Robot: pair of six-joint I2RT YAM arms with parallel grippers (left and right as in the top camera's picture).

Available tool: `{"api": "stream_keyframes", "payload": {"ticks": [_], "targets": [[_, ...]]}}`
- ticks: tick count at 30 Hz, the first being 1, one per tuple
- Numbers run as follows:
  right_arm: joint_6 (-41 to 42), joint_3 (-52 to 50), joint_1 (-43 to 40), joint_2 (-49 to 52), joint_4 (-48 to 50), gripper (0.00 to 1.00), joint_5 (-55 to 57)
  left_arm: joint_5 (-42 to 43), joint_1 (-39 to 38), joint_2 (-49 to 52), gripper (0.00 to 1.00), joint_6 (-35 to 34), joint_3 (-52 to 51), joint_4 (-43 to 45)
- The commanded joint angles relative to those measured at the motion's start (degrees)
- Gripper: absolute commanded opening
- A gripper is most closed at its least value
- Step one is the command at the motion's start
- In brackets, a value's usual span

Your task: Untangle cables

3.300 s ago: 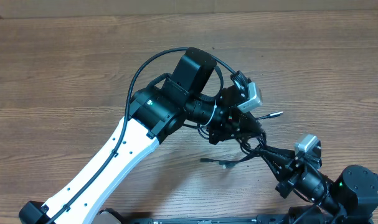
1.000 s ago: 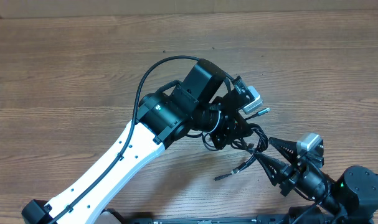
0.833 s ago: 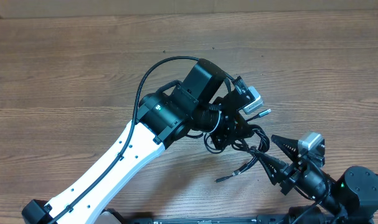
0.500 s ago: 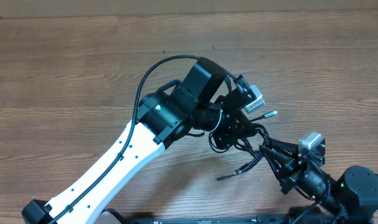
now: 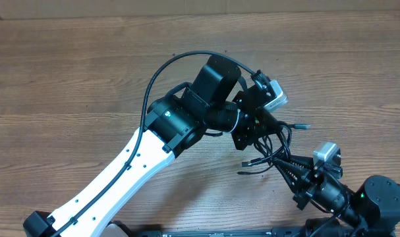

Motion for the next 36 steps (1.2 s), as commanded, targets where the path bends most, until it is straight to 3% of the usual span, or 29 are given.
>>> {"api": "stream_keyframes", "payload": {"ticks": [1,13,19,21,24,27,31,36], "targets": [[-0.39,0.04,0.33,-0.35,-0.85,0.11,-3.61,-2.21,-0.13,0.24,0.04,-4.61,0.81,3.43],[-0.39,-0.61,0.33,-0.35,-0.83,0.08,-3.80,-14.38,-0.13,0.24,0.04,-24.39,0.81,8.83],[-0.42,-0.61,0.33,-0.35,-0.83,0.08,-3.52,-14.95,-0.13,0.24,0.04,-24.48,0.81,9.01],[-0.42,-0.61,0.33,-0.35,-0.85,0.09,-3.50,-14.93,-0.13,0.24,0.04,-20.11,0.81,7.41],[-0.35,-0.61,0.33,-0.35,-0.90,0.26,-1.95,-14.97,-0.11,0.24,0.04,-9.49,0.81,1.84],[-0.15,-0.61,0.33,-0.35,-1.27,0.35,-0.04,-14.95,-0.11,0.24,0.04,-1.73,0.81,-4.11],[0.02,-0.61,0.33,-0.35,-1.29,0.39,2.51,-13.40,-0.11,0.24,0.04,2.93,0.81,-8.52],[0.04,-0.61,0.33,-0.35,-1.31,0.44,5.95,0.31,-0.13,0.24,0.04,10.71,0.81,-8.70]]}}
